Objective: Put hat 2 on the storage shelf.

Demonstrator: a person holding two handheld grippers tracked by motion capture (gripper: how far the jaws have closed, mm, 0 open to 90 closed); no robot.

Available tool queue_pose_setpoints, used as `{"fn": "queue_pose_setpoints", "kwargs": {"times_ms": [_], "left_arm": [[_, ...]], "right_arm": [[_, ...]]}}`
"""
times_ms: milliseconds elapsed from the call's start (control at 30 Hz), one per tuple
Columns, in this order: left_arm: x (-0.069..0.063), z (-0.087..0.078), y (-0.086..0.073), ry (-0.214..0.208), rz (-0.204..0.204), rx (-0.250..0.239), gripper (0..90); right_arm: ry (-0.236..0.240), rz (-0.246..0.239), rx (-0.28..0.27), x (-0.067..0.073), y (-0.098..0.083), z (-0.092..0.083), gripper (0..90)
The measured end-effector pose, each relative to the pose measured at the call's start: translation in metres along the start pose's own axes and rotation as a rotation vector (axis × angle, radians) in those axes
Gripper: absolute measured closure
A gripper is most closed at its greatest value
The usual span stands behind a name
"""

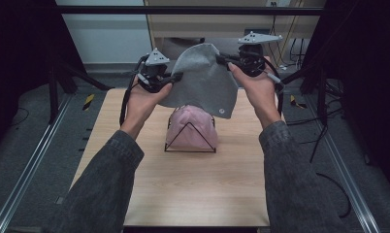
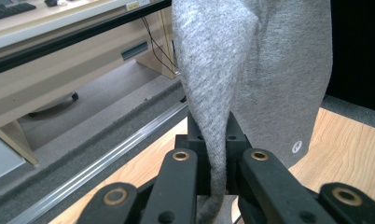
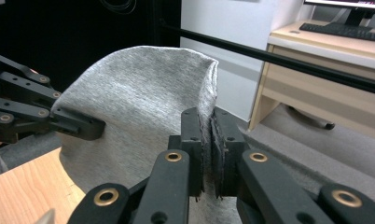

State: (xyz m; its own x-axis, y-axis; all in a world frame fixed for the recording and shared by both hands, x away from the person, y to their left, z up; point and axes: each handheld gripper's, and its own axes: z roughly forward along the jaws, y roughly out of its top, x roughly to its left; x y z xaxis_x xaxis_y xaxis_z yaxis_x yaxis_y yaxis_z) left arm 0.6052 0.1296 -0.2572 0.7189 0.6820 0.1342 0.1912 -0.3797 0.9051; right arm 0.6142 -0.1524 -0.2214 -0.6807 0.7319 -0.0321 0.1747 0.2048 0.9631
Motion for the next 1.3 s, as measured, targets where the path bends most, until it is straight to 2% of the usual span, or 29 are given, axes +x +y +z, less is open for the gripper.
{"fn": "queue_pose_setpoints", "kwargs": {"times_ms": [400, 600, 667, 967, 1167, 1300], "left_arm": [[0.015, 0.008, -0.017, 0.034, -0.014, 0.030, 86.4], [0.017, 0.011, -0.031, 0.035, -0.037, 0.050, 86.4], [0.016, 0.012, -0.034, 0.033, -0.033, 0.058, 86.4], [0.018, 0.010, -0.038, 0.053, -0.024, 0.084, 86.5], [0.024, 0.009, -0.046, 0.064, -0.044, 0.092, 86.5], [0.023, 0.011, -0.053, 0.046, -0.042, 0.111, 86.5]], "right_arm": [[0.032, 0.009, 0.016, 0.006, -0.016, 0.014, 84.8], [0.050, 0.010, 0.033, 0.010, -0.024, 0.019, 84.8], [0.051, 0.011, 0.038, 0.011, -0.026, 0.021, 84.8], [0.058, 0.019, 0.045, 0.012, -0.032, 0.023, 84.8], [0.071, 0.016, 0.060, 0.017, -0.036, 0.027, 84.8], [0.079, 0.015, 0.073, 0.020, -0.040, 0.032, 84.9]]}}
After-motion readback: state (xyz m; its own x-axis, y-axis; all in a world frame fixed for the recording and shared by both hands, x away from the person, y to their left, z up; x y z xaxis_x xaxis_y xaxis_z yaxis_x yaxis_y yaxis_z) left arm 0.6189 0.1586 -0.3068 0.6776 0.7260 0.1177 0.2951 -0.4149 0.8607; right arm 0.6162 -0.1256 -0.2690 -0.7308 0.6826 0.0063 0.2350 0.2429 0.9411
